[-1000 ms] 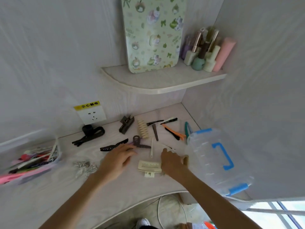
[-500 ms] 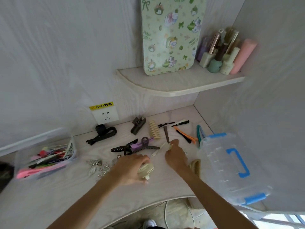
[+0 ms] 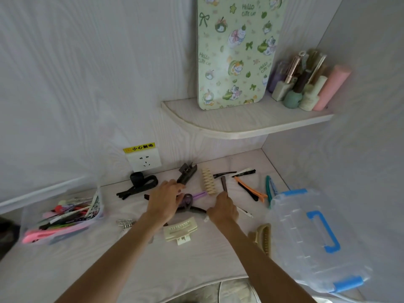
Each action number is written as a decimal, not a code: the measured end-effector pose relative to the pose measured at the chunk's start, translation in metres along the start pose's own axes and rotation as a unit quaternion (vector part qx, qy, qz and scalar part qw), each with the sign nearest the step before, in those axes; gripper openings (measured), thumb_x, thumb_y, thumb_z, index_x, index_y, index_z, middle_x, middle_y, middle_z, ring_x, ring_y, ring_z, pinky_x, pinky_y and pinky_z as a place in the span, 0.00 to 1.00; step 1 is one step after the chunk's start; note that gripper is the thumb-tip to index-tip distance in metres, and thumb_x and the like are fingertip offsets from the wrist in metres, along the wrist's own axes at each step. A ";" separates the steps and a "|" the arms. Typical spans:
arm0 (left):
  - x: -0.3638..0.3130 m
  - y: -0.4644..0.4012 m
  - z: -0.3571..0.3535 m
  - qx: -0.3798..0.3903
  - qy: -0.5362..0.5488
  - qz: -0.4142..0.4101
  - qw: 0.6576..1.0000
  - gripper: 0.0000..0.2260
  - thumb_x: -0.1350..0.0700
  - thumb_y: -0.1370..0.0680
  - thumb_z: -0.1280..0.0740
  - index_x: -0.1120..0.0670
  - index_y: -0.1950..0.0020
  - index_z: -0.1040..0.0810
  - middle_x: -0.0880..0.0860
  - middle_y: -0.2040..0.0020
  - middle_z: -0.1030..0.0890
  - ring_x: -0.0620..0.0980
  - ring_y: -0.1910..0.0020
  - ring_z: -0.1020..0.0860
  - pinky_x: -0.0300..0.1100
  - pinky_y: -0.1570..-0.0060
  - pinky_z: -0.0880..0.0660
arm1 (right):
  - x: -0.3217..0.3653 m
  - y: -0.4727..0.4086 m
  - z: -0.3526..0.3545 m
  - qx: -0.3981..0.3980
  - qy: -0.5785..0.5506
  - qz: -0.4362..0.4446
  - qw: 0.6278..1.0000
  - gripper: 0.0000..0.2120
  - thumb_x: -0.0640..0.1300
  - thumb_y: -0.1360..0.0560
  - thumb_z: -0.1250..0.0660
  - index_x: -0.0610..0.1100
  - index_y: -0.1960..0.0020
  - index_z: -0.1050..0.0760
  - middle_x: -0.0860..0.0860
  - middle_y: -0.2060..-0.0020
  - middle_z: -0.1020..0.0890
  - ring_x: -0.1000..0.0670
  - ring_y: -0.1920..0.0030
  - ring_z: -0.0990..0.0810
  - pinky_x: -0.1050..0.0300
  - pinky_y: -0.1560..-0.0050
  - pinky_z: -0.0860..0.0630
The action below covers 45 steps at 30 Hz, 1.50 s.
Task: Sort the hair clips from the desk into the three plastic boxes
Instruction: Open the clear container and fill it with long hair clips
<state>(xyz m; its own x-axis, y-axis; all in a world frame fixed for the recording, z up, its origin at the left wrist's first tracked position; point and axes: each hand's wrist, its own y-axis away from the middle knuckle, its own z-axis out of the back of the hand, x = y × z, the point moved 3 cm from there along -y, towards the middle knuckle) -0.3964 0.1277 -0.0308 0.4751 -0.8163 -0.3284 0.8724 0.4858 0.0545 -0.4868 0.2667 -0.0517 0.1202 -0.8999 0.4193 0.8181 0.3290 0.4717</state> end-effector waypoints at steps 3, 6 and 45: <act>-0.002 -0.013 -0.005 0.040 0.002 0.018 0.999 0.12 0.51 0.22 0.36 0.48 0.40 0.23 0.49 0.42 0.22 0.49 0.43 0.26 0.43 0.48 0.28 | -0.007 0.001 0.004 0.015 0.037 0.037 0.999 0.26 0.40 0.28 0.33 0.41 0.33 0.39 0.43 0.40 0.25 0.42 0.41 0.24 0.53 0.46 0.27; -0.003 -0.018 -0.006 0.124 -0.045 0.001 0.991 0.14 0.47 0.24 0.34 0.48 0.40 0.22 0.50 0.41 0.23 0.50 0.41 0.27 0.43 0.45 0.30 | -0.018 -0.001 0.009 0.053 0.058 0.059 0.995 0.22 0.40 0.28 0.34 0.44 0.37 0.36 0.43 0.42 0.24 0.42 0.42 0.24 0.54 0.48 0.27; 0.192 0.139 0.076 -0.255 -0.021 0.166 0.952 0.08 0.60 0.26 0.32 0.53 0.48 0.19 0.50 0.51 0.17 0.52 0.50 0.21 0.44 0.46 0.27 | 0.154 0.072 -0.073 0.003 0.000 0.534 0.846 0.13 0.36 0.27 0.37 0.48 0.48 0.20 0.54 0.51 0.19 0.59 0.47 0.30 0.69 0.45 0.36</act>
<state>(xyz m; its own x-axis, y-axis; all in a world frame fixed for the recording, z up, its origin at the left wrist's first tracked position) -0.1752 0.0148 -0.0147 0.7279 -0.5984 -0.3349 0.5094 0.7988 -0.3201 -0.3682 0.1305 -0.0101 0.7881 -0.0895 0.6090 0.2412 0.9551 -0.1718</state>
